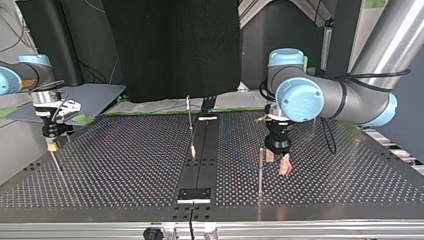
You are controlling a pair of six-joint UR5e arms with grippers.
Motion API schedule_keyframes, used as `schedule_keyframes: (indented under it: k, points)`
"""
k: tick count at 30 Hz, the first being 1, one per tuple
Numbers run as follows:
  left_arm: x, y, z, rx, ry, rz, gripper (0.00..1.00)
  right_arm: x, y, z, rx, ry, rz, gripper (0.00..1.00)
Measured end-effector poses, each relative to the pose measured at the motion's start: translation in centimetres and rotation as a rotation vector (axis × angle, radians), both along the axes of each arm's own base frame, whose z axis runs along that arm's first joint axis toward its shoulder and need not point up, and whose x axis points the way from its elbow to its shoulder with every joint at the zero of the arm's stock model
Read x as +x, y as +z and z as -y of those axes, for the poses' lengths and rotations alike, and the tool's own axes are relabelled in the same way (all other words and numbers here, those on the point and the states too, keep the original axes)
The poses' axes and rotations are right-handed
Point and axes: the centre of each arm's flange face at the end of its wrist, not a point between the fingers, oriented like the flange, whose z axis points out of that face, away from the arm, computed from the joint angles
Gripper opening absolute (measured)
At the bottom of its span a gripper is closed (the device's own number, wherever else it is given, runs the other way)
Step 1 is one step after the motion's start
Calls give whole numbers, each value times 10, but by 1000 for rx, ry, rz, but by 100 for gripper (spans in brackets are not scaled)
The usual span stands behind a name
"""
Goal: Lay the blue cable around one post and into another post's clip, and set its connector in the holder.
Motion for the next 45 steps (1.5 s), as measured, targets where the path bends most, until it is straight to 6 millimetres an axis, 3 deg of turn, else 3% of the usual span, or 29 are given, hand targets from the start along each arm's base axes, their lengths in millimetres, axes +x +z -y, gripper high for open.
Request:
schedule_keyframes:
  k: [10, 23, 35, 45]
  points:
    - [-14, 1, 3, 23, -2, -30, 100, 0, 0, 0, 0, 0, 0, 100]
    - [-53, 13, 1, 69, -36, -16, 100, 0, 0, 0, 0, 0, 0, 100]
    - [-102, 59, 0, 179, -76, -6, 100, 0, 0, 0, 0, 0, 0, 100]
    - [-114, 88, 8, 267, -170, -10, 100, 0, 0, 0, 0, 0, 0, 100]
